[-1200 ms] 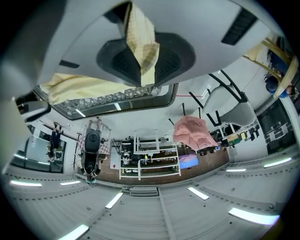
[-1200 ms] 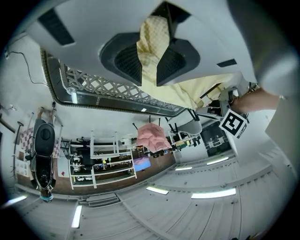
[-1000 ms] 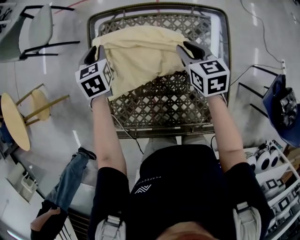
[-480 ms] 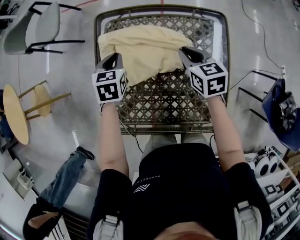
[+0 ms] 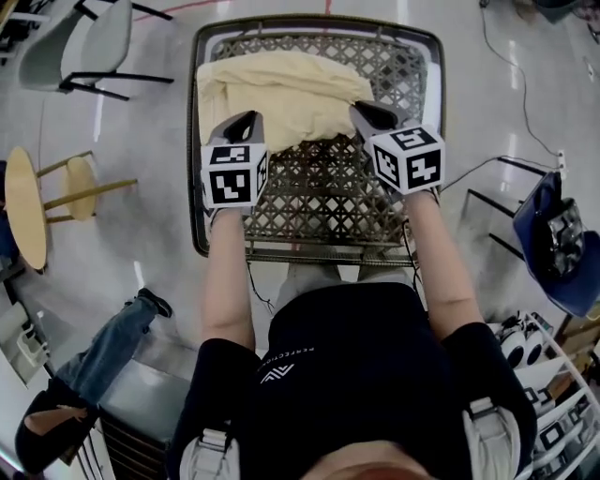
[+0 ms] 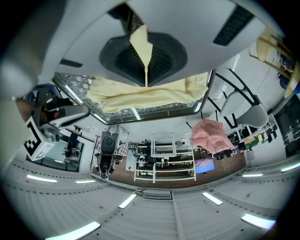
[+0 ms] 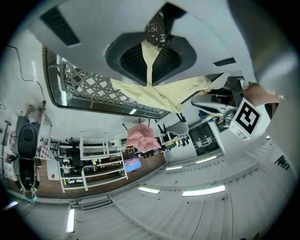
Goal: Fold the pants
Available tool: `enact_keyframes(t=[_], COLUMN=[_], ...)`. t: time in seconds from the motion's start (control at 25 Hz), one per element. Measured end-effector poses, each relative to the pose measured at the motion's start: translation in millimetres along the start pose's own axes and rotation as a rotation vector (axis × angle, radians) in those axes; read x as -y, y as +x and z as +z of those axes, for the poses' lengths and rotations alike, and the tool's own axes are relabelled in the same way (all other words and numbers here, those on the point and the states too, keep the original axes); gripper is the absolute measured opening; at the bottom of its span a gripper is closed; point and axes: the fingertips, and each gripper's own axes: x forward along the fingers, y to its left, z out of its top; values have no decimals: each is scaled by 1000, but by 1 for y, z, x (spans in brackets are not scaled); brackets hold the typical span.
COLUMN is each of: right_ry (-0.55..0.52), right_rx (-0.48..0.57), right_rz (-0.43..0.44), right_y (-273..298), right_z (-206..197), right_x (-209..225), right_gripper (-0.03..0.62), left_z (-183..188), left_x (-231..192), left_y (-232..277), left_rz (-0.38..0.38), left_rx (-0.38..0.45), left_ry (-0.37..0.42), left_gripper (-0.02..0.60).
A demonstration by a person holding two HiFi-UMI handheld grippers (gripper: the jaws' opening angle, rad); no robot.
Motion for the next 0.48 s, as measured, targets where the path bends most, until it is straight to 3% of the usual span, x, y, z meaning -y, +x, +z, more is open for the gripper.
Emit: enact_keyframes(t=[0.48], right_ry=[-146], right_rx=[-43], right_rz=[188], right_y=[-60], right_z=[-22], right_x=[34], right_gripper=[52], left_z=[-10], left_x=[126], left_y=[-16], left_rz=[71], left_rx=[34], left_ry=[-138], left_gripper=[21])
